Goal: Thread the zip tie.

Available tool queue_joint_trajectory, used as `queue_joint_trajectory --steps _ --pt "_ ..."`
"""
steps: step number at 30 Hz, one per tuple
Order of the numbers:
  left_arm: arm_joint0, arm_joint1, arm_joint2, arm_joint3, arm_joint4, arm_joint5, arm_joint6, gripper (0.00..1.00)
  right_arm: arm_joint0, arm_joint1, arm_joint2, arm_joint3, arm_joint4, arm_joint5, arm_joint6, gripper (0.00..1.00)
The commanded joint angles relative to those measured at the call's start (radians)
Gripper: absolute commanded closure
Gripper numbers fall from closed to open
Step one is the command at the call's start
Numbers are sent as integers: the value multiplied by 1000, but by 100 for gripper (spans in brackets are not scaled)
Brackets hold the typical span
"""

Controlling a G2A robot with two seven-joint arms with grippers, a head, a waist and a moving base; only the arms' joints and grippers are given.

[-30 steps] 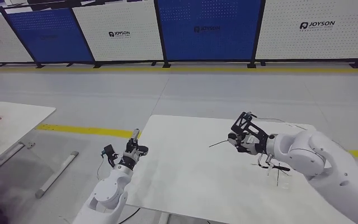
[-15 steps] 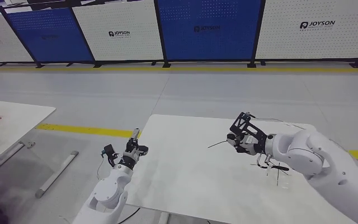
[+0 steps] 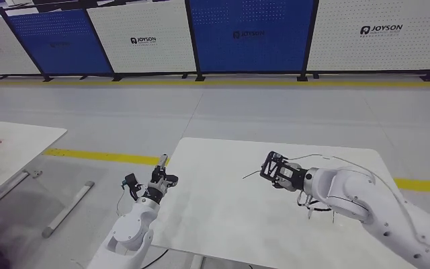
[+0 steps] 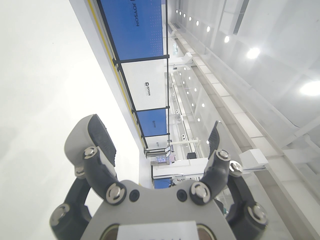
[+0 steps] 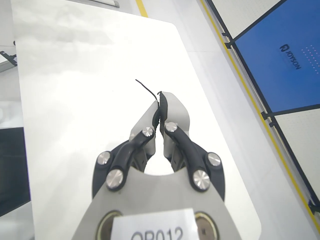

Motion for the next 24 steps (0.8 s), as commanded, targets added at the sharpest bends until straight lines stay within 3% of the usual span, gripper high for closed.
queue_joint_trajectory --steps 1,18,24 --pt "0 0 0 0 0 0 0 0 -1 0 4 -1 1 0 4 100" --pt "0 0 0 0 0 0 0 0 -1 0 4 -1 1 0 4 100" --pt "0 0 0 0 0 0 0 0 -8 14 -25 2 -120 0 -182 100"
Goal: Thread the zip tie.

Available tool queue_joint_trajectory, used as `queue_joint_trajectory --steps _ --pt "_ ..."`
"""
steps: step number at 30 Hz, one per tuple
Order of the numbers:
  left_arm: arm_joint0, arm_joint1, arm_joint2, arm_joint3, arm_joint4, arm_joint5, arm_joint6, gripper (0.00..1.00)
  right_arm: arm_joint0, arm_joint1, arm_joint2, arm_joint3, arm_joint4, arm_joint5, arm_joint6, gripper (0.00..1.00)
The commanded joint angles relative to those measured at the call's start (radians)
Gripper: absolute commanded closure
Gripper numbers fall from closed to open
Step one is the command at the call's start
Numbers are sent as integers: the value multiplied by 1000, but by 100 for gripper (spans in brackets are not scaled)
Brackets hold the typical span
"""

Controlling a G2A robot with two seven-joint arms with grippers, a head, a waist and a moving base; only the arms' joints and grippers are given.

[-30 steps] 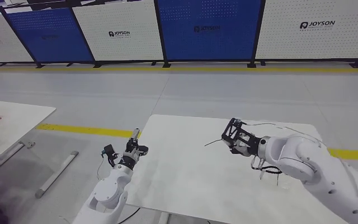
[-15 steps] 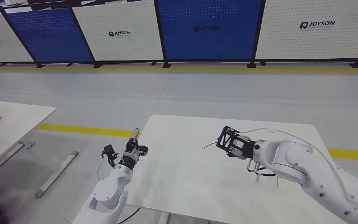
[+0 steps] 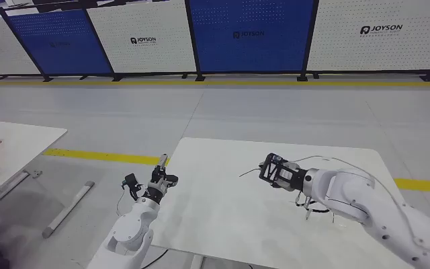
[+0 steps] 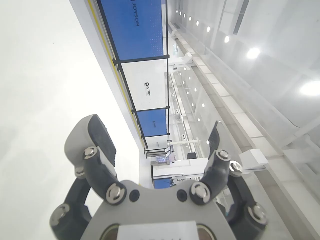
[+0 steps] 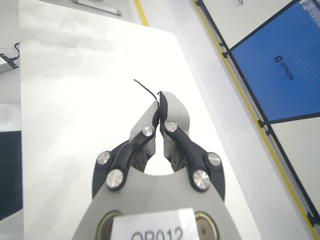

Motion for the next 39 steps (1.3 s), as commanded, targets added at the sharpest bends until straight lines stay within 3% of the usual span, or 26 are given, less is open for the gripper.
queue_joint_trajectory --steps 1,5,8,29,32,39 --pt "0 0 0 0 0 0 0 0 17 7 -30 4 -48 0 -82 100" --pt "0 0 0 0 0 0 0 0 63 23 -112 32 -159 0 -214 100" --pt "0 0 0 0 0 0 0 0 102 29 -166 57 -208 0 -241 100" --pt "0 0 0 0 0 0 0 0 97 29 -163 59 -210 4 -242 100" --pt "0 0 0 0 0 0 0 0 89 26 -147 66 -270 0 -263 100" --pt "0 0 0 0 0 0 0 0 90 6 -173 106 -442 0 -417 100"
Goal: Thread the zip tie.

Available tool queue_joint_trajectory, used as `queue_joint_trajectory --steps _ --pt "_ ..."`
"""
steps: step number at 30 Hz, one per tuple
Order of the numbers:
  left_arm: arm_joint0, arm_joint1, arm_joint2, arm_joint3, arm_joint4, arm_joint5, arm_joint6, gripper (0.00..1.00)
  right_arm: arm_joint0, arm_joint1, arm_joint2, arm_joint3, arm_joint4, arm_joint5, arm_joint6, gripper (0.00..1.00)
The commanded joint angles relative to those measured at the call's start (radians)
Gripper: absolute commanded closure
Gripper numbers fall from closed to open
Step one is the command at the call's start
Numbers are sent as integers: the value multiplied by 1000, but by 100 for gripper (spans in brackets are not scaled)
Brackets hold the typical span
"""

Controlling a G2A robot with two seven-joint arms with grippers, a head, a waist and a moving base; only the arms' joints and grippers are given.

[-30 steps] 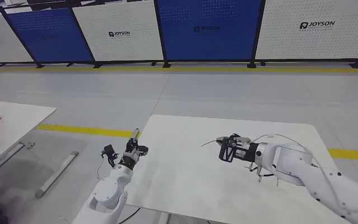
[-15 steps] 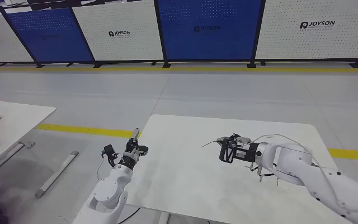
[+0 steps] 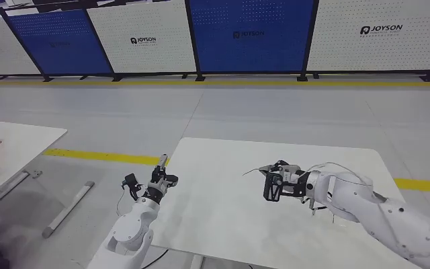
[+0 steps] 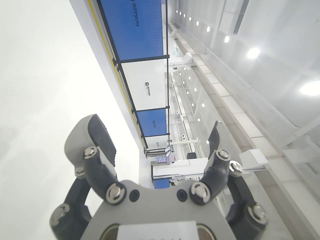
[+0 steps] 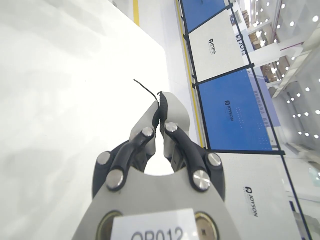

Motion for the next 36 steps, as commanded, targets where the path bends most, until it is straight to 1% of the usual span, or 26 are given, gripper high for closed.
queue_joint_trajectory --steps 1,2,4,5,15,18,21,23,30,31,33,36 --pt "0 0 0 0 0 0 0 0 -5 -3 1 16 -30 0 -59 100" --pt "0 0 0 0 0 0 0 0 -5 -4 1 27 -40 0 -93 100" --pt "0 0 0 0 0 0 0 0 -7 -1 1 58 -44 0 -216 100" --pt "0 0 0 0 0 0 0 0 -8 1 1 73 -42 0 -247 100" --pt "0 0 0 0 0 0 0 0 -12 1 2 73 -40 2 -247 100" --pt "0 0 0 0 0 0 0 0 -38 3 32 109 -15 0 -315 100" --pt "0 0 0 0 0 0 0 0 -54 7 48 152 -22 0 -369 100" --pt "0 0 0 0 0 0 0 0 -66 6 58 189 3 0 -417 100" --pt "0 0 0 0 0 0 0 0 -66 6 58 189 3 0 -417 100" --pt "-2 0 6 -1 -1 7 -7 0 -66 6 58 189 3 0 -417 100" --pt "-8 -1 26 -25 12 27 -33 0 -66 6 58 189 3 0 -417 100" --pt "0 -2 47 -70 17 54 -68 0 -66 6 58 189 3 0 -417 100"
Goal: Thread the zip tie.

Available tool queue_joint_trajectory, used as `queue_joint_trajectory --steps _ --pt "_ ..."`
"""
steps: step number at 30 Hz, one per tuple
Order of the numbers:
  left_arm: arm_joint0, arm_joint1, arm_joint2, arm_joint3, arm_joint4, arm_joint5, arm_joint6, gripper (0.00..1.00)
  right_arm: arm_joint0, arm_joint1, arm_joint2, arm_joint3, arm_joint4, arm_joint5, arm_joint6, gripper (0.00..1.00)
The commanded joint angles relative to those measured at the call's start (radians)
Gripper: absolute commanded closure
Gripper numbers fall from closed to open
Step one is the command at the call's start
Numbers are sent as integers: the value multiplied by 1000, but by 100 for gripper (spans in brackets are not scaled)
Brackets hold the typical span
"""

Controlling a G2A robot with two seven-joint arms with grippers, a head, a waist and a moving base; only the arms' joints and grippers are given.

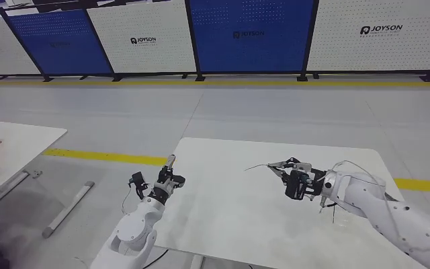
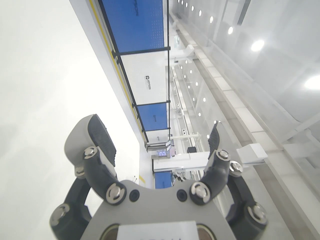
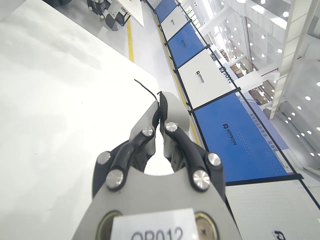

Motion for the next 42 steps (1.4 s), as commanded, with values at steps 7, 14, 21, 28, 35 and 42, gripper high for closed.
queue_joint_trajectory --steps 7,14,21,28,35,42 --pt "5 -9 87 -89 54 100 38 0 0 0 0 0 0 0 0 100" --pt "-1 -10 94 -91 80 101 53 0 0 0 0 0 0 0 0 100" --pt "4 -9 56 -121 -101 214 -54 0 -16 -22 10 2 -45 0 33 100" --pt "20 -2 60 -173 -192 294 -92 0 18 -82 -41 62 -134 0 -16 100" --pt "-2 6 107 -151 -235 294 -78 0 25 -94 -51 77 -141 0 -34 100" --pt "-7 3 115 -150 -275 294 -76 0 25 -94 -51 77 -141 0 -34 100"
